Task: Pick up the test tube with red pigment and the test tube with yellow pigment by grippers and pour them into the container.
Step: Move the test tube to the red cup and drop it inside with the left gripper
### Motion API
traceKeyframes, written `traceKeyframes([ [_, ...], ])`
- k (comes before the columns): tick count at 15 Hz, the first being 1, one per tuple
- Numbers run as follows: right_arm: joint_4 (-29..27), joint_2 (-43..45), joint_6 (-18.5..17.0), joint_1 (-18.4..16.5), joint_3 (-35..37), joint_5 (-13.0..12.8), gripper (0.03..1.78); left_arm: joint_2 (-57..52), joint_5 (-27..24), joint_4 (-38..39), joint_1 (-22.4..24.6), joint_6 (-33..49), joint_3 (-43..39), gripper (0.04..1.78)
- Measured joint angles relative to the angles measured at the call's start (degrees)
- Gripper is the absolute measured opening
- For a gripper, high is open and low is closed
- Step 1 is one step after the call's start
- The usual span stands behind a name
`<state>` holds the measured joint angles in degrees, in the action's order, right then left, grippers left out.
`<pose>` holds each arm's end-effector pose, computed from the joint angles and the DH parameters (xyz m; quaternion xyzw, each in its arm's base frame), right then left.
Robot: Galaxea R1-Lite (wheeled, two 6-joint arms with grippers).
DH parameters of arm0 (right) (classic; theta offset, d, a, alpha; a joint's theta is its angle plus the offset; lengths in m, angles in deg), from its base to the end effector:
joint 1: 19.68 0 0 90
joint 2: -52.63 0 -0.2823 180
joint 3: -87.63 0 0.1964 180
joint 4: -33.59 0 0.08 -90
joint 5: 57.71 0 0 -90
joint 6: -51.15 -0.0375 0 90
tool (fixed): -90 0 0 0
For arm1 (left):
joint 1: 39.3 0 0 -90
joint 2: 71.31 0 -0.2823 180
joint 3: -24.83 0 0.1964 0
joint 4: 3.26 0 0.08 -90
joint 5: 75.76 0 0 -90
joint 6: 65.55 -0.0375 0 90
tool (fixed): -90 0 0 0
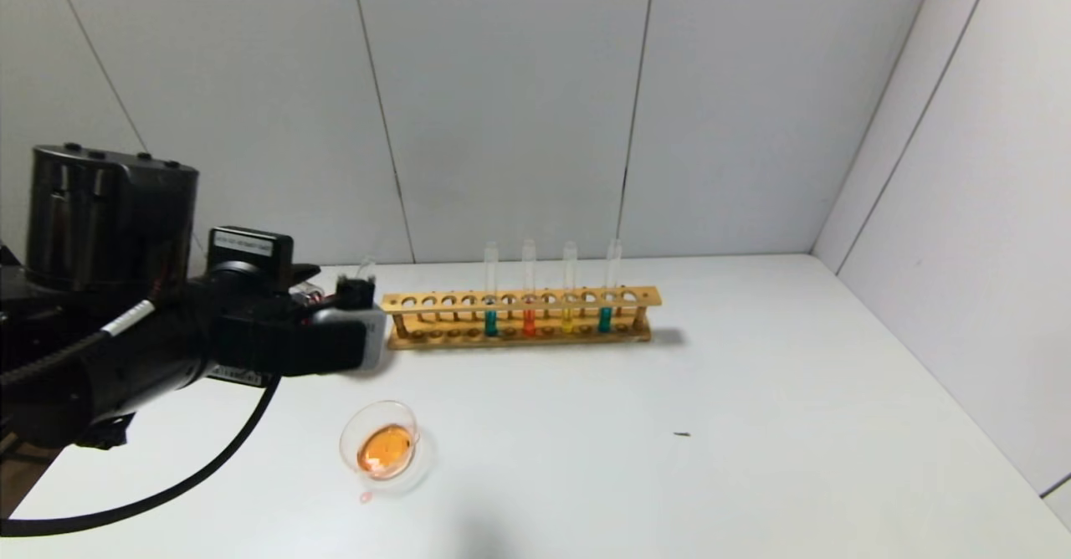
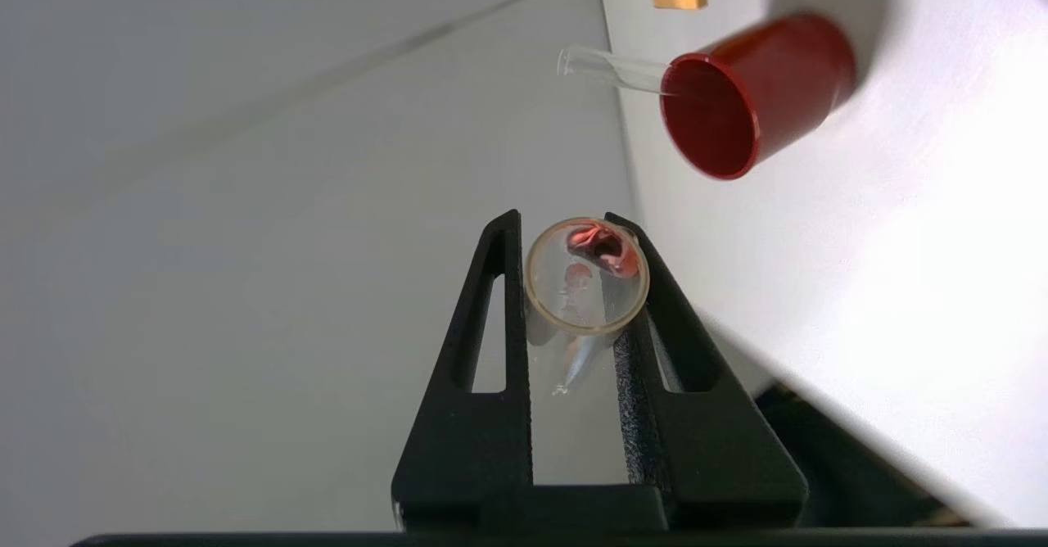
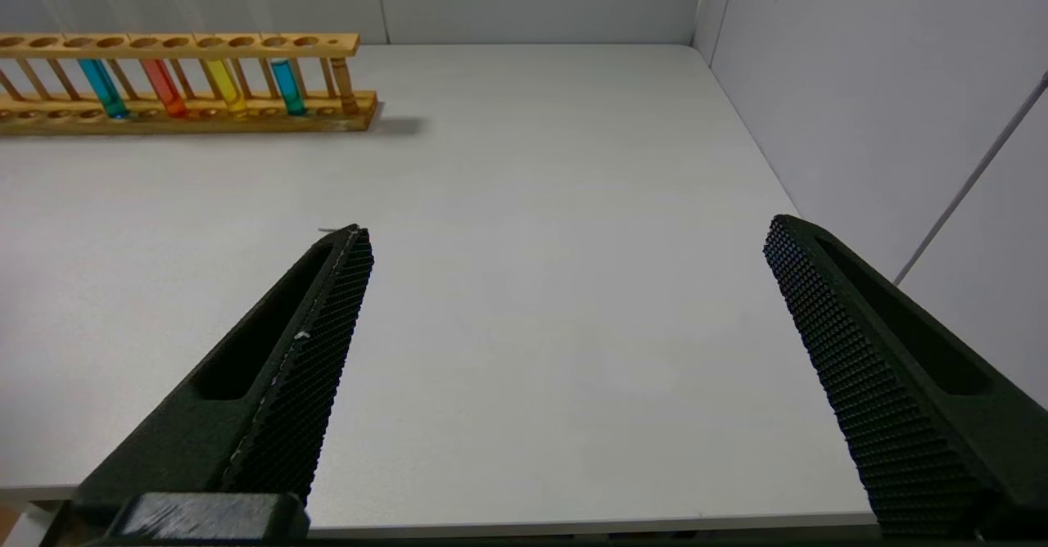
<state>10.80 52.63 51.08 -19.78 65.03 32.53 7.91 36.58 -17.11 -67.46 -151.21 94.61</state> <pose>0.0165 0.0001 0.0751 0.0006 0.0017 0.0012 1.0000 0.2239 -0.1037 0.1998 0.7281 0.1001 -0.1606 0.6588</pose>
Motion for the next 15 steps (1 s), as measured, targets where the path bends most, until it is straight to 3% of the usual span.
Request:
traceKeyframes([
  [3, 0.0, 0.0, -0.02, 0.0, 0.0, 0.0, 1.75, -4.39, -2.62, -11.17, 1.56, 25.61, 6.02, 0.34],
  [6, 0.0, 0.0, -0.02, 0.0, 0.0, 0.0, 1.75, -7.11, -14.23, -19.91, 4.35, 50.91, 11.4, 0.34],
  [8, 0.0, 0.0, -0.02, 0.0, 0.0, 0.0, 1.75, -8.57, -22.87, -19.55, 8.53, 64.77, 12.25, 0.34],
  [10, 0.0, 0.0, -0.02, 0.0, 0.0, 0.0, 1.75, -9.42, -29.39, -14.86, 13.47, 71.08, 9.94, 0.34],
  [15, 0.0, 0.0, -0.02, 0.0, 0.0, 0.0, 1.75, -6.8, -45.02, -3.66, 26.01, 71.67, 4.94, 0.34],
])
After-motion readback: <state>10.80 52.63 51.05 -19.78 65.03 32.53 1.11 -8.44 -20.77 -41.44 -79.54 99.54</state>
